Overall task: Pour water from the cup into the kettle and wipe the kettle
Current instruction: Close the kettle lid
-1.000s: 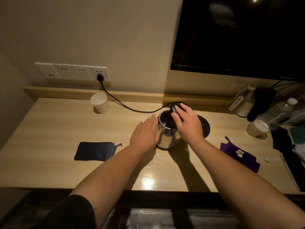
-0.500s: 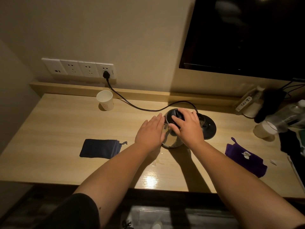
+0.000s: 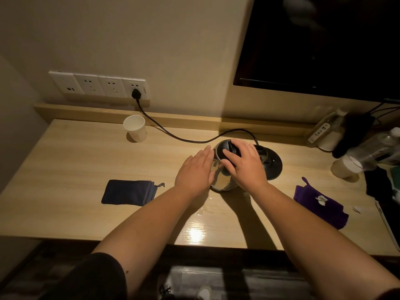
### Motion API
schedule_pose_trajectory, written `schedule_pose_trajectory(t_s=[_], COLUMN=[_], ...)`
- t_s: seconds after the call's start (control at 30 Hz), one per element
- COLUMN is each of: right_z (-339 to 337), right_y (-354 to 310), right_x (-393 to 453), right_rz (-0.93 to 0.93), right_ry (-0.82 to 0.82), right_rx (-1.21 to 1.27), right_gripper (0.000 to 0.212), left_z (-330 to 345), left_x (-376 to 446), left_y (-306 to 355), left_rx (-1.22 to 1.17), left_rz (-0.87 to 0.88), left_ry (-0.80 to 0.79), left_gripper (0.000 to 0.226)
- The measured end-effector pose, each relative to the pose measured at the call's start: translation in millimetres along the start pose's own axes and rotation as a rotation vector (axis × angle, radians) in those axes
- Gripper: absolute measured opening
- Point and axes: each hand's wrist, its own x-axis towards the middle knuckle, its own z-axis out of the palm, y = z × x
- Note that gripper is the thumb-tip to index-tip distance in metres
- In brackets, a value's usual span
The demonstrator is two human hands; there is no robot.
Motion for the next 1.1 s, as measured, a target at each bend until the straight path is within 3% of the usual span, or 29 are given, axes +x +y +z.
schedule_pose_trajectory(t_s=[0.57,1.1], right_z=[-3,-19], right_y=[0,-17], right_x=[-1,-3], right_rz=[-0.033,0.014], right_ry=[-0.040,-0.214], right_rx=[-0.049,-0.187], right_gripper=[0.040,0.057], left_z=[-10,-38], left_x=[0,-68], left_y=[-7,-59], left_rx=[0.136,0.235], left_rz=[0.041,-0.162], left_ry=[-0.079,-0.129], left_gripper=[0.065,0.066])
